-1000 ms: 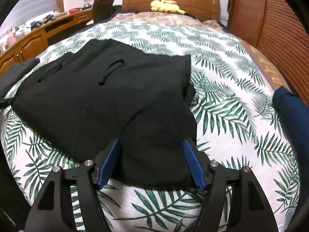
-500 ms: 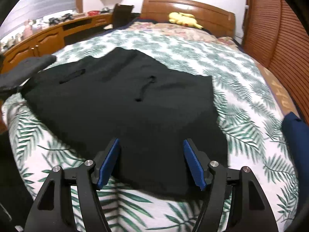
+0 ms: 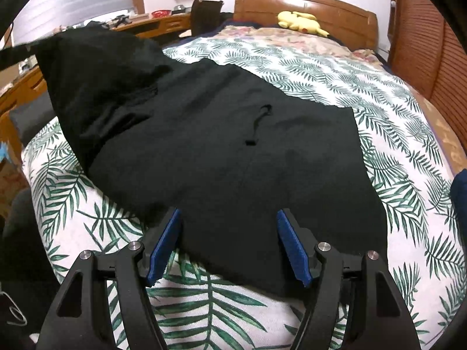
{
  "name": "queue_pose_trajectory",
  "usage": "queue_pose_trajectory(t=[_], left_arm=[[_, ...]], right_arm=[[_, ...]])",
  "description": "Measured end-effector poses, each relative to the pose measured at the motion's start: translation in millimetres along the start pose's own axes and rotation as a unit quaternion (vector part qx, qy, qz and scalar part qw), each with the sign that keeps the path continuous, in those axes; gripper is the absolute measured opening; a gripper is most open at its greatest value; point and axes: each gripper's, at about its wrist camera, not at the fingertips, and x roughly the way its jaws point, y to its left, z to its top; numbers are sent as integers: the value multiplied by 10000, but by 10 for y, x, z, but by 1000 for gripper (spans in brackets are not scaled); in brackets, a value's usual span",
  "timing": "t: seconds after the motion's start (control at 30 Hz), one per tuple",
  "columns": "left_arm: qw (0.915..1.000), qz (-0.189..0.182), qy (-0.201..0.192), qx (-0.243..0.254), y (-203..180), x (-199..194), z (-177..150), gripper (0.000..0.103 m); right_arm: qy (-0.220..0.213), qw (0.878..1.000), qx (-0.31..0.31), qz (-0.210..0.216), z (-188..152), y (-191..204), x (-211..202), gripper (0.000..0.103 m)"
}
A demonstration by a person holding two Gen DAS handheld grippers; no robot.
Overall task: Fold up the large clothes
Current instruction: 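Grasp the folded coat edge with the left gripper and lift it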
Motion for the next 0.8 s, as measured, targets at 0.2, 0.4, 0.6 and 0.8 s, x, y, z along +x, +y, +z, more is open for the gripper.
queue_pose_trajectory(t=[0.2, 0.4, 0.6, 0.8], left_arm=[[9993, -244, 11, 277, -340, 151, 241, 2], [9968, -563, 138, 558, -793, 419, 413, 1], [9926, -908, 286, 755, -1273, 622, 505, 0], [9866, -1205, 578, 934, -1743, 906, 469, 0]], right_arm=[[-112, 9998, 137, -46, -32, -87, -124, 69], [-167, 9995, 207, -147, -162, -208, -275, 69], [-310, 9983, 411, -277, -306, -397, -512, 69], [-457, 9958, 715, -342, -469, -647, -744, 69]])
